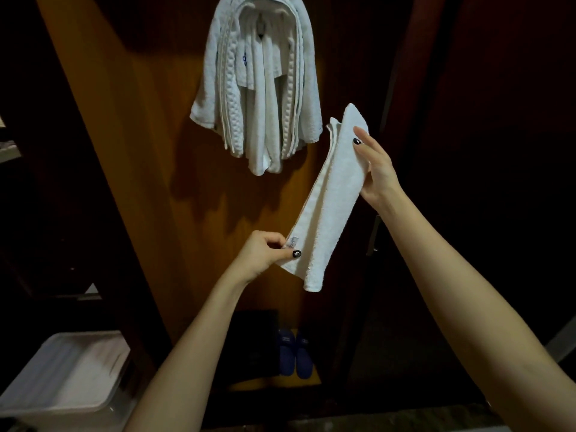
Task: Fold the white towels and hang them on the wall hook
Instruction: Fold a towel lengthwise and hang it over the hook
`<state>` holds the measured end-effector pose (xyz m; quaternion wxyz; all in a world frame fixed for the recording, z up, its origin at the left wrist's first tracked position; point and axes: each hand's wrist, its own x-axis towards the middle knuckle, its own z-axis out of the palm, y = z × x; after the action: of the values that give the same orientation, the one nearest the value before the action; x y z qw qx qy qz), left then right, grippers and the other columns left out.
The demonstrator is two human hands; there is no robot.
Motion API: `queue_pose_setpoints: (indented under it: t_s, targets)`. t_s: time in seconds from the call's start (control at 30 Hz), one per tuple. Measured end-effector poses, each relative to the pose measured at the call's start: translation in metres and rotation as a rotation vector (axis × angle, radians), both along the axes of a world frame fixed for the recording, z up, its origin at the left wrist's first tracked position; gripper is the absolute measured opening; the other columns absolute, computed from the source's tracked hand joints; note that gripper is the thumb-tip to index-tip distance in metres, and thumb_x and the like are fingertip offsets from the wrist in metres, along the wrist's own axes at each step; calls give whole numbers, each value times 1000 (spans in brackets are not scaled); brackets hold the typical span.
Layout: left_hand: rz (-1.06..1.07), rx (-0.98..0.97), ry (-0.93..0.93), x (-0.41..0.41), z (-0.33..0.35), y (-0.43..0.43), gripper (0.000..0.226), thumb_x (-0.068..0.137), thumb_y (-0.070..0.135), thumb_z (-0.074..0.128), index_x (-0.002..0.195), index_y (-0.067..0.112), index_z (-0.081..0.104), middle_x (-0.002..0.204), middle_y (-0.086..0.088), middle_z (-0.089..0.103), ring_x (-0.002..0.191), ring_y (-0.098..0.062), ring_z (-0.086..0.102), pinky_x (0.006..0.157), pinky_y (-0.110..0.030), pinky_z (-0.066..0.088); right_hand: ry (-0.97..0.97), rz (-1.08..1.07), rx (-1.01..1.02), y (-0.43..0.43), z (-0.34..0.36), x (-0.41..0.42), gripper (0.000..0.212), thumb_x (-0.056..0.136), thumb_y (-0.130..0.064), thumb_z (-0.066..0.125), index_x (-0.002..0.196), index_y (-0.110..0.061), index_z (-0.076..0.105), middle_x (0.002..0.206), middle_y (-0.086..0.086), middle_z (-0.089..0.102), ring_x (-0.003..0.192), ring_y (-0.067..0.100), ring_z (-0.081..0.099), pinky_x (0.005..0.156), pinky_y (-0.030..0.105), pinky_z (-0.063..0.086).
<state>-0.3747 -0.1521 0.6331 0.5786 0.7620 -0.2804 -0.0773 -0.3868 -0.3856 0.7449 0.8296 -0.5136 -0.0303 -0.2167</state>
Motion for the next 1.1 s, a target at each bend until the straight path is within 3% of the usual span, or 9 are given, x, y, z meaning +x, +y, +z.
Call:
queue_pose_setpoints:
  t_s: [0.2, 0.33, 0.43, 0.57, 0.7, 0.83, 0.93, 1.0, 1.1]
  targets:
    - [-138, 50, -8, -3, 10, 15, 41, 90, 21, 63, 69, -13, 56, 75, -8, 51, 66, -13, 43, 63, -18, 35, -2, 9, 42, 2, 5, 1, 25, 91, -10, 62, 113, -21, 67, 129, 12, 59, 102, 20, 67, 75, 32, 57]
    - [8, -23, -10, -3, 19, 15, 13, 82, 12, 73, 71, 4, 72, 71, 0, 63, 65, -4, 53, 63, -16, 41, -26, 15, 50, 5, 9, 2, 25, 91, -9, 63, 113, -19, 66, 121, 11, 64, 98, 19, 69, 82, 36, 58]
    - [91, -69, -68, -3, 19, 18, 8, 80, 11, 75, 77, 7, 68, 65, 5, 61, 56, 1, 50, 57, -13, 39, -36, -3, 61, 7, 11, 2, 26, 90, -8, 63, 113, -19, 66, 123, 11, 63, 101, 20, 69, 83, 36, 58]
    - [65, -54, -226, -6, 17, 21, 27, 84, 2, 66, 93, 24, 52, 78, 3, 54, 63, -5, 48, 57, -17, 38, -13, -101, -37, 11, 12, 1, 25, 92, -9, 62, 112, -23, 67, 127, 4, 58, 108, 19, 65, 81, 31, 58]
    - [65, 57, -371, -9, 14, 22, 26, 88, -2, 53, 86, 18, 69, 88, 7, 62, 81, -2, 58, 70, -11, 41, -9, -234, -154, 16, 17, 1, 26, 92, -10, 62, 114, -24, 67, 129, 2, 57, 114, 19, 61, 92, 36, 56]
    - [104, 131, -257, -8, 13, 14, 11, 91, 24, 59, 88, 17, 67, 91, 13, 57, 82, 2, 53, 72, -20, 37, -30, -371, -237, 25, 24, 5, 28, 91, -7, 62, 117, -16, 66, 119, -7, 60, 114, 13, 59, 100, 36, 51]
    - [173, 315, -243, -9, 7, 0, 39, 77, 48, 70, 100, 18, 58, 99, 12, 46, 87, -4, 47, 66, -17, 34, -28, -476, -208, 36, 27, 9, 30, 92, -5, 60, 121, -12, 65, 117, -7, 61, 113, 9, 58, 102, 32, 49]
    - [269, 265, -291, -10, 1, -5, 39, 76, 36, 75, 101, 9, 62, 99, 4, 50, 86, -10, 48, 62, -18, 32, -15, -522, -176, 41, 29, 10, 30, 91, -4, 60, 120, -12, 65, 122, -3, 61, 118, 13, 57, 105, 33, 47]
    - [325, 73, -265, -5, 5, 5, 14, 78, 15, 74, 89, 9, 69, 88, -2, 62, 78, -14, 57, 62, -21, 39, 11, -534, -160, 42, 31, 9, 30, 91, -4, 60, 119, -14, 66, 128, 1, 60, 120, 16, 56, 106, 36, 46]
